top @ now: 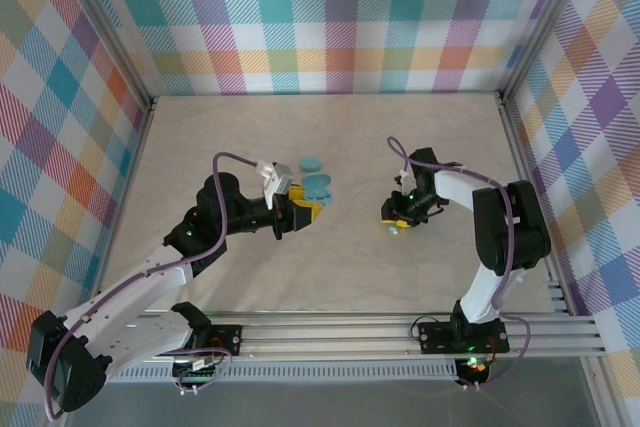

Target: Insert the wireless bluetooth earbuds into the charging case

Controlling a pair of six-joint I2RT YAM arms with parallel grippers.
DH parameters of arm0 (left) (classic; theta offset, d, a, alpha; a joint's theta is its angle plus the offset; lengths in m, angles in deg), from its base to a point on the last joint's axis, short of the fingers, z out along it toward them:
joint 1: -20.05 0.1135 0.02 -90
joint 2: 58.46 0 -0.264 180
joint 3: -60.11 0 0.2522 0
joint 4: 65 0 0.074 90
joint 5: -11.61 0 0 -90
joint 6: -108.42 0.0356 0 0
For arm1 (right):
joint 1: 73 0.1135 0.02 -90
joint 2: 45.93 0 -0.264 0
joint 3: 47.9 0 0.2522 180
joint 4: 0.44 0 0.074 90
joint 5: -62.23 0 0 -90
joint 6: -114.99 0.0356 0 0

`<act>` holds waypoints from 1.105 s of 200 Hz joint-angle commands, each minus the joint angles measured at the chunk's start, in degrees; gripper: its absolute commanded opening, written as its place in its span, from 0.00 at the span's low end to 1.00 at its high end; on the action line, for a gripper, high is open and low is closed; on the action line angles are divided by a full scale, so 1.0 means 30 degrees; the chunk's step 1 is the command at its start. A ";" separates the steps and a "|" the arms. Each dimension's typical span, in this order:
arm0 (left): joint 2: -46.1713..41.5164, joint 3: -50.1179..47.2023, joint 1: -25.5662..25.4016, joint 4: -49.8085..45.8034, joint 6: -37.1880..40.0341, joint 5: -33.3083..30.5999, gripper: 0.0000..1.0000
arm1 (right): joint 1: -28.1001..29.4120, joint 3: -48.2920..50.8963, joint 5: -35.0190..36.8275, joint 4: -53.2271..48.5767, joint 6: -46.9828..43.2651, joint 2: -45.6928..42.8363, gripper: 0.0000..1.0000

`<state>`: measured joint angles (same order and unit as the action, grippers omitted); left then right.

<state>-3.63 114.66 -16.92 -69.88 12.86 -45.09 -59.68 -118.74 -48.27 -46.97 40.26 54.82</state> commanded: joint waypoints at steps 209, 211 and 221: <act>-0.0575 0.0109 0.0078 -0.0177 -0.0343 -0.0172 0.00 | 0.0100 0.3022 -0.1372 -0.0238 0.1004 -0.2498 0.36; -0.0579 0.0111 0.0078 -0.0171 -0.0336 -0.0172 0.00 | 0.0100 0.3021 -0.1358 -0.0238 0.0990 -0.2492 0.36; -0.0567 0.0141 0.0078 -0.0188 -0.0344 -0.0150 0.00 | 0.0129 0.3023 -0.1322 -0.0252 0.1029 -0.2483 0.36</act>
<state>-4.22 114.66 -16.92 -70.75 12.18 -45.09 -59.68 -110.37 -51.24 -47.47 42.60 48.39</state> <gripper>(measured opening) 0.320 0.360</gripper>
